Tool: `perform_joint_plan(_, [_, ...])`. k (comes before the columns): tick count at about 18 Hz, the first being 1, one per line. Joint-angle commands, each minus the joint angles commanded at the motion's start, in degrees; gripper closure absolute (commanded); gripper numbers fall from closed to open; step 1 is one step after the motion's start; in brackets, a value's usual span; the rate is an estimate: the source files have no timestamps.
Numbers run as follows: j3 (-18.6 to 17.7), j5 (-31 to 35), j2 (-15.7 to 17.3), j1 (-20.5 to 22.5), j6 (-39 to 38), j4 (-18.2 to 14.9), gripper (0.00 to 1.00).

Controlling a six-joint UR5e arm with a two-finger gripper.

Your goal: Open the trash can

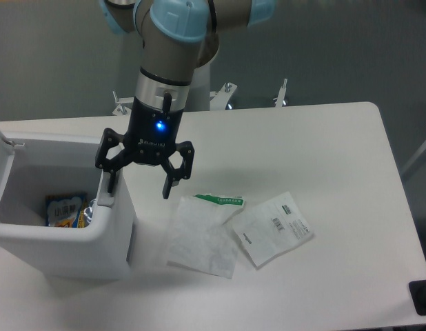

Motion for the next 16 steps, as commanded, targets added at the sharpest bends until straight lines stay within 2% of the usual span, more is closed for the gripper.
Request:
perform_joint_plan(3, [0.3,-0.1,1.6,4.5,0.7,0.1,0.0])
perform_joint_plan(7, [1.8,1.2,1.8,11.7,1.8,0.1,0.0])
perform_joint_plan(9, [2.4,1.4,1.9,15.0,5.8,0.1,0.0])
perform_joint_plan(13, [1.8,5.3,2.7,19.0,13.9,-0.6,0.0])
perform_joint_plan(16, [1.4,9.0,2.6,20.3,18.7,-0.8,0.0])
